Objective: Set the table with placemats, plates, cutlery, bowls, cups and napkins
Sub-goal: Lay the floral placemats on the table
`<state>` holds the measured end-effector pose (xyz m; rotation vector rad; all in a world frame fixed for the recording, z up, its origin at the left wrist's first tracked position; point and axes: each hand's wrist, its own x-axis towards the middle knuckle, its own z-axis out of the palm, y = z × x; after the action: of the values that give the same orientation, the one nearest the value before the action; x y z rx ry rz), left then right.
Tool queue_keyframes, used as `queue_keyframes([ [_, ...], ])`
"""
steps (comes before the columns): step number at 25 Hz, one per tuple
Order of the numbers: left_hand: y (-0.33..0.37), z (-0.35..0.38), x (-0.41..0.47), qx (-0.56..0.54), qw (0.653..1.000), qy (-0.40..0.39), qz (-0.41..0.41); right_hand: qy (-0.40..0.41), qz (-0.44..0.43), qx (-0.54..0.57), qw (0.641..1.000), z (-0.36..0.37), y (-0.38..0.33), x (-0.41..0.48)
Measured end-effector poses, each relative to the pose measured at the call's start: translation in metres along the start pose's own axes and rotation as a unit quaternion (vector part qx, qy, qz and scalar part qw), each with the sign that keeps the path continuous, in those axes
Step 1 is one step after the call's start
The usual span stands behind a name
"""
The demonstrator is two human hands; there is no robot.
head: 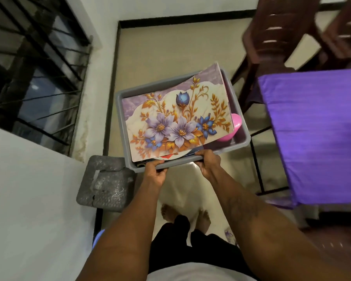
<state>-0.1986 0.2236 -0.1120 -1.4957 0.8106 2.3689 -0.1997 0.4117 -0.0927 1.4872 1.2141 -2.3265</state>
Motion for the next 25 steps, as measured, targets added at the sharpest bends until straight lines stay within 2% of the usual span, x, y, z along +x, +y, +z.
queue_keyframes([
  [6,-0.042,0.008,-0.024,0.107,0.992,-0.058,-0.037,0.079,-0.017,0.131,0.988,-0.069,0.01,-0.025],
  [13,-0.055,0.0,-0.051,0.233,0.962,-0.121,-0.077,0.148,-0.046,0.264,0.952,-0.112,0.052,-0.067],
  [18,-0.081,0.0,-0.081,0.313,0.928,-0.179,-0.092,0.173,-0.08,0.329,0.925,-0.146,0.059,-0.11],
  [22,-0.124,0.014,-0.101,0.361,0.903,-0.206,-0.112,0.176,-0.119,0.36,0.908,-0.189,0.049,-0.136],
  [25,-0.168,0.028,-0.115,0.401,0.881,-0.222,-0.119,0.206,-0.145,0.396,0.883,-0.229,0.038,-0.155],
])
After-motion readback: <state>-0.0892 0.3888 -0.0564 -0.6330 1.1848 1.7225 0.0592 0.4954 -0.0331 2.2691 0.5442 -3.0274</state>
